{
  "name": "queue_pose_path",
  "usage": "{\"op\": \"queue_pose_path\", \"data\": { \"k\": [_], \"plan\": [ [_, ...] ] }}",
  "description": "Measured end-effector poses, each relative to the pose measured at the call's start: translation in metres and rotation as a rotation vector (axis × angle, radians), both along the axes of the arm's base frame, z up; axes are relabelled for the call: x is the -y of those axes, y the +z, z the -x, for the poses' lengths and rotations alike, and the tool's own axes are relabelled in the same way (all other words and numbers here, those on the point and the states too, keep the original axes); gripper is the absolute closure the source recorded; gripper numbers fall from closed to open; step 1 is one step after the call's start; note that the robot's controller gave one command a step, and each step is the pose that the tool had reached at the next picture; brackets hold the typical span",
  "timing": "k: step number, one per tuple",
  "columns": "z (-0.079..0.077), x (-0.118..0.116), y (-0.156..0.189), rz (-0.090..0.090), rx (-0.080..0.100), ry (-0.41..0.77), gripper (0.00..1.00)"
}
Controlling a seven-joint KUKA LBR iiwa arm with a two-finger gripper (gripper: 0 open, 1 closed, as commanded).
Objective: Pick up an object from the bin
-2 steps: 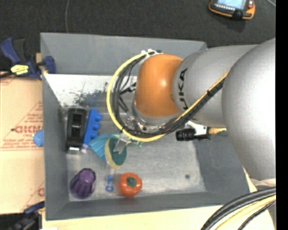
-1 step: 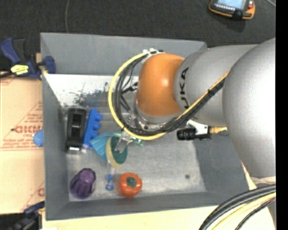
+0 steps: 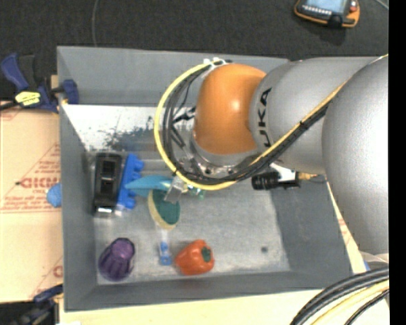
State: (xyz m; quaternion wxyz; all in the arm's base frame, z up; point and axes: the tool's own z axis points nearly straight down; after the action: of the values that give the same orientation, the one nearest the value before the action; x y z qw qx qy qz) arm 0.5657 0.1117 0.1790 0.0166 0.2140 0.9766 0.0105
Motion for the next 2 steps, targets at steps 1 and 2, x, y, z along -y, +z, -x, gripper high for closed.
{"op": "queue_pose_path", "data": {
  "k": [1, 2],
  "plan": [
    [0.0043, 0.0172, -0.0031, 0.003, -0.006, 0.001, 1.00],
    [0.0015, 0.0118, -0.0073, -0.001, -0.004, -0.025, 1.00]
  ]
}}
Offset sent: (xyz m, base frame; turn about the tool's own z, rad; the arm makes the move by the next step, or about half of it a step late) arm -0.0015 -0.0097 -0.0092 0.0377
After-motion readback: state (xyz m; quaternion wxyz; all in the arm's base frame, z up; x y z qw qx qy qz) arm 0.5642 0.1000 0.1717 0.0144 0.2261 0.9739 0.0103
